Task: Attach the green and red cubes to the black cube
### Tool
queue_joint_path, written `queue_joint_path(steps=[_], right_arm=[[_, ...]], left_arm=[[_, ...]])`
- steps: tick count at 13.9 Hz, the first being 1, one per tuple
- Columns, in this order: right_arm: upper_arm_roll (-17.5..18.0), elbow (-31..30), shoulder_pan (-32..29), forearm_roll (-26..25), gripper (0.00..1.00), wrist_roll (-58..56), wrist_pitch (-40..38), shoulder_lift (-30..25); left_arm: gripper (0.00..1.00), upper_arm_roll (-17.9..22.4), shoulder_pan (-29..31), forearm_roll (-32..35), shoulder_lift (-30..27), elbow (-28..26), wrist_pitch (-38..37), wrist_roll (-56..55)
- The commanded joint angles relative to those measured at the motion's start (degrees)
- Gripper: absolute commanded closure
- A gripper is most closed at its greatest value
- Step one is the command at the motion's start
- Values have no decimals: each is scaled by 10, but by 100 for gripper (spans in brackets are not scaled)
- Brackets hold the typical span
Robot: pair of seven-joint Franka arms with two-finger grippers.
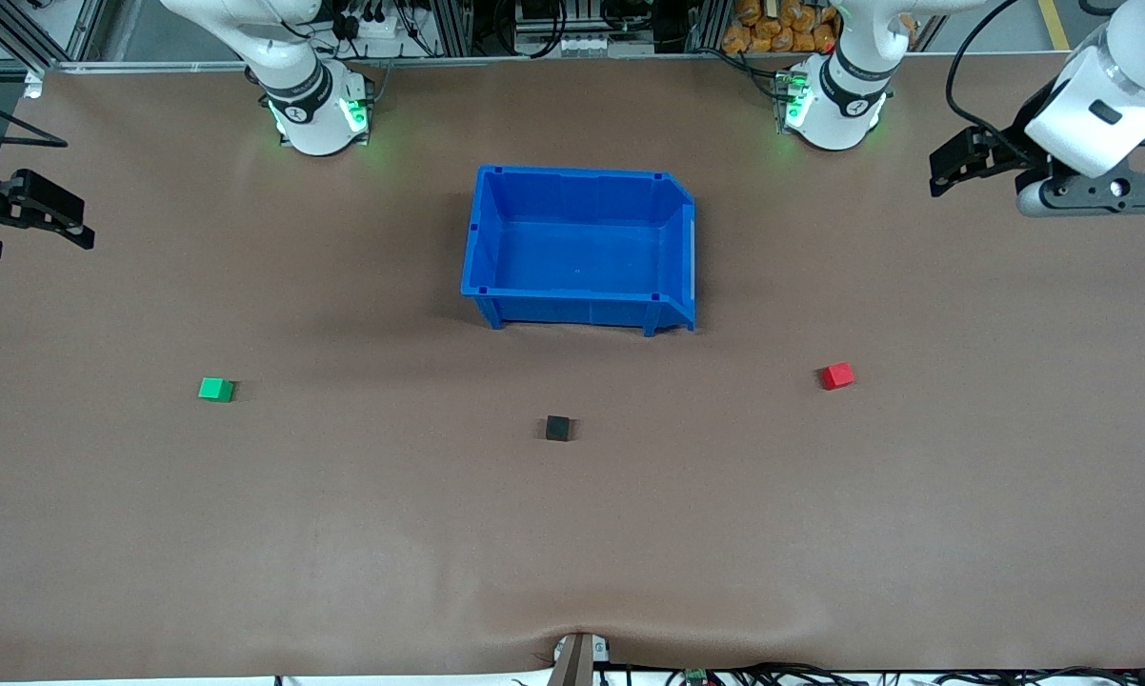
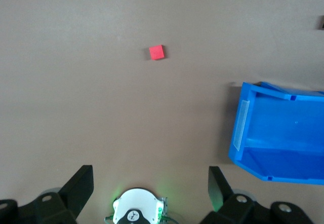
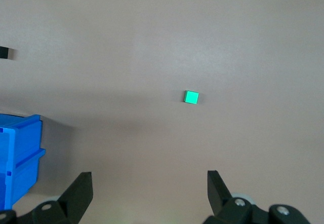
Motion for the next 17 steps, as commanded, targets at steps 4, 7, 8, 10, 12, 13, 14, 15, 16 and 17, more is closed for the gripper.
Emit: queue_joint_path(steps=[4, 7, 8, 10, 12, 13, 14, 15, 16, 17], right_arm=[[6, 6, -15, 7, 0, -8, -2, 12], [6, 7, -21, -1, 0, -10, -1, 52], [6, 8, -22, -2, 0, -10, 0, 54], [5, 7, -26, -6, 0, -10, 27, 64], [5, 6, -32, -23, 0, -10, 53, 89], [6, 6, -33, -42, 0, -12, 66, 112], [6, 6, -41, -49, 0, -12, 79, 134], [7, 5, -62, -42, 0, -11, 80, 144], [7, 6, -67, -31, 0, -5, 80, 151], [5, 5, -67, -31, 0, 5, 80, 171]], left_arm=[[0, -4, 16, 22, -1, -55, 58, 0], [0, -4, 19, 22, -3, -92, 99, -1], [0, -4, 20, 22, -5, -113, 121, -1], [0, -6, 40, 22, -4, -136, 151, 0], [0, -6, 43, 21, 0, -163, 184, 4], [0, -6, 49, 22, 0, -179, 210, 9], [0, -5, 51, 21, 0, -198, 228, 9], [0, -5, 51, 21, 1, -213, 244, 9], [0, -5, 51, 21, 4, -228, 261, 9], [0, -5, 51, 20, 12, -240, 278, 9]])
